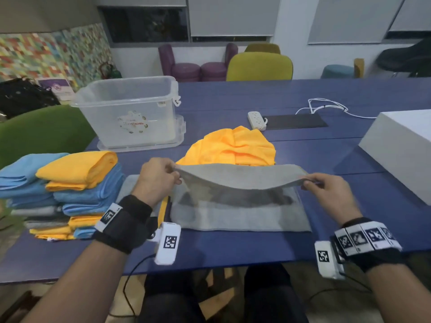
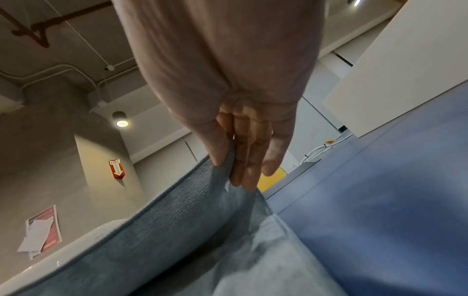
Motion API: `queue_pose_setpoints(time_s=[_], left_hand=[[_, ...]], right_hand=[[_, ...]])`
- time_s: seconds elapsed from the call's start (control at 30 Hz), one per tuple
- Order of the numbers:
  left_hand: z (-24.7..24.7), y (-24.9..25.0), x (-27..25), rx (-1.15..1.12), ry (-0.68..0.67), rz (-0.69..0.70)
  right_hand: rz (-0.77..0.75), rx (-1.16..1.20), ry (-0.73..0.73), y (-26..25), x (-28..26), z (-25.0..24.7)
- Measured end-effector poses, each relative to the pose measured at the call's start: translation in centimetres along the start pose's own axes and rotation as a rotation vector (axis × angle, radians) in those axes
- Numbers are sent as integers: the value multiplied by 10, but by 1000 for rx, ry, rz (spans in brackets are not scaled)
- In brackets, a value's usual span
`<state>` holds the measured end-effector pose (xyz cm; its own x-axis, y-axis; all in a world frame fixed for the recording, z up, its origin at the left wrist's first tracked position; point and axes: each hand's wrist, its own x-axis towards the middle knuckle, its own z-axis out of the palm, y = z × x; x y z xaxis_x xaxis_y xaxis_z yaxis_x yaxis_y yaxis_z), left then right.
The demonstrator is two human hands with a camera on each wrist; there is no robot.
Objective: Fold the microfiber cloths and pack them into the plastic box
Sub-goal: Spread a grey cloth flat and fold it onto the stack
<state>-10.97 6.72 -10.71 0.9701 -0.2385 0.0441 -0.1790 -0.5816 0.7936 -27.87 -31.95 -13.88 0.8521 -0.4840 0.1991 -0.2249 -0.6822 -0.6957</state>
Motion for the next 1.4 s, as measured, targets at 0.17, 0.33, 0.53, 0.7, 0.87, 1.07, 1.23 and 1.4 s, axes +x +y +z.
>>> queue_pose_setpoints(time_s=[0.17,0.33,0.53,0.7,0.87,1.07,1.23,1.4], left_hand=[[9,-19,-23,175,-16,13],[17,-30,-39,228,-7,-2],[24,-30,-54,354,-2,-22],[30,-35,-56,455,-37,-83],[36,-29,-61,559,-67,-137],[44,-19,-73,645,-182,-119],[56,-13,-85,749,-191,-39],[59,-6,-90,826,-139,-24]], right_hand=[[-13,-80,-34,26,-25,3],[-27,-86,-55,36,-38,5],[-61,-133,-125,36,-44,9],[-25,-160,-156,41,-46,13],[-19,-219,-214,38,-49,12],[-23,-316,-277,29,-60,12],[-31,-444,-320,22,-65,17],[-59,-502,-298,19,-67,20]])
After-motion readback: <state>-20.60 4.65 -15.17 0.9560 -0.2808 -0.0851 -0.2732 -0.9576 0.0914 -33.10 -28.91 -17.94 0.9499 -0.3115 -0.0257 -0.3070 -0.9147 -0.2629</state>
